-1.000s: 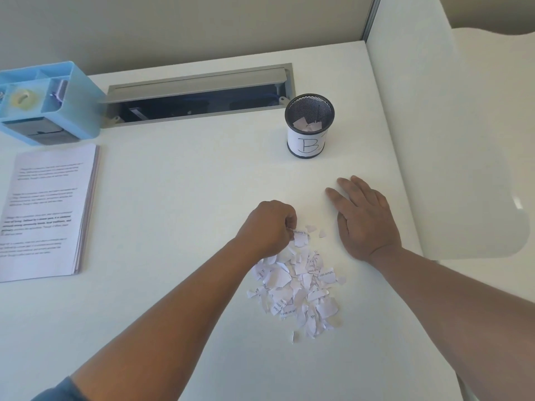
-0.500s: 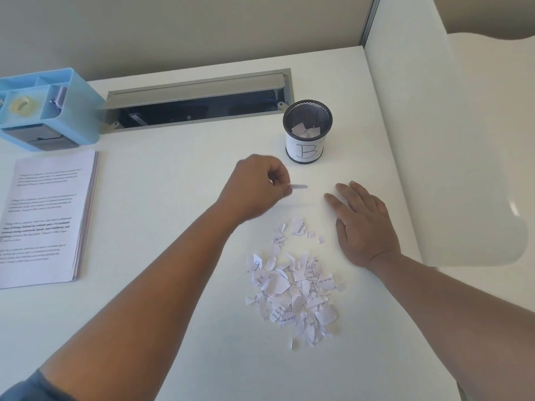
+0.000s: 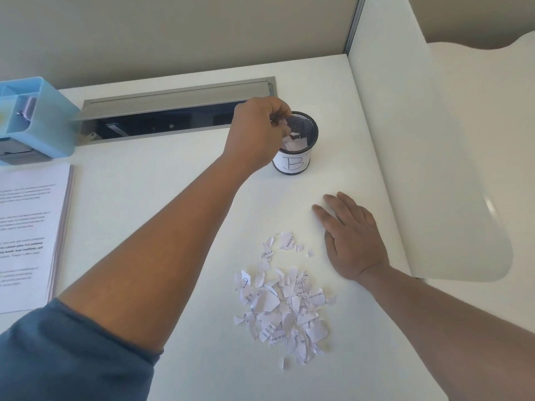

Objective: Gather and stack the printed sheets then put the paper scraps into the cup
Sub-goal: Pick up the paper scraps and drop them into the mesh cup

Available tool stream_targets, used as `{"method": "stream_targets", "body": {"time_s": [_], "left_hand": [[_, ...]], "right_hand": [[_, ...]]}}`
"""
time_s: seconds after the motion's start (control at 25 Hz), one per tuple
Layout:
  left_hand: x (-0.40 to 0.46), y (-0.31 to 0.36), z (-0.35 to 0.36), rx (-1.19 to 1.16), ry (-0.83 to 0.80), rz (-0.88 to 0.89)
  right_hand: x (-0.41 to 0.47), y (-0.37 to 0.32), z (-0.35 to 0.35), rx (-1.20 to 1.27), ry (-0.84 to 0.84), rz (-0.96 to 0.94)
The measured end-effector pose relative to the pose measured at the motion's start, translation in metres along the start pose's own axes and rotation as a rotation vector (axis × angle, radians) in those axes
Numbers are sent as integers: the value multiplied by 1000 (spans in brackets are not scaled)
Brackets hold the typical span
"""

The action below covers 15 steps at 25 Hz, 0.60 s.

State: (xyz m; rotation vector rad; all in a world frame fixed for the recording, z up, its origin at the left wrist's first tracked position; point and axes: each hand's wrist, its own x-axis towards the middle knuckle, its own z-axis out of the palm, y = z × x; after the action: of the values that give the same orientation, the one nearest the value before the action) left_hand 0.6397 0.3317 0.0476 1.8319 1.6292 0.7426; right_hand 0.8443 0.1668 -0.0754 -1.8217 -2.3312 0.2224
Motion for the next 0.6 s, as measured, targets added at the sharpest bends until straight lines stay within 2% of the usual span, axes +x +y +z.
{"method": "stream_targets", "body": {"time_s": [0.2, 0.36, 0.44, 0.6], "left_hand": [[-38, -28, 1, -41, 190, 21], [-99, -65, 11, -78, 80, -96], [-106, -56, 10, -128, 90, -80], [-60, -9, -3, -150, 152, 78]], "right_hand": [[-1, -1, 0, 5, 4, -4], [-1, -1, 1, 2, 23, -14], [-1, -1, 2, -4, 27, -14], [-2, -1, 2, -21, 18, -12]]}}
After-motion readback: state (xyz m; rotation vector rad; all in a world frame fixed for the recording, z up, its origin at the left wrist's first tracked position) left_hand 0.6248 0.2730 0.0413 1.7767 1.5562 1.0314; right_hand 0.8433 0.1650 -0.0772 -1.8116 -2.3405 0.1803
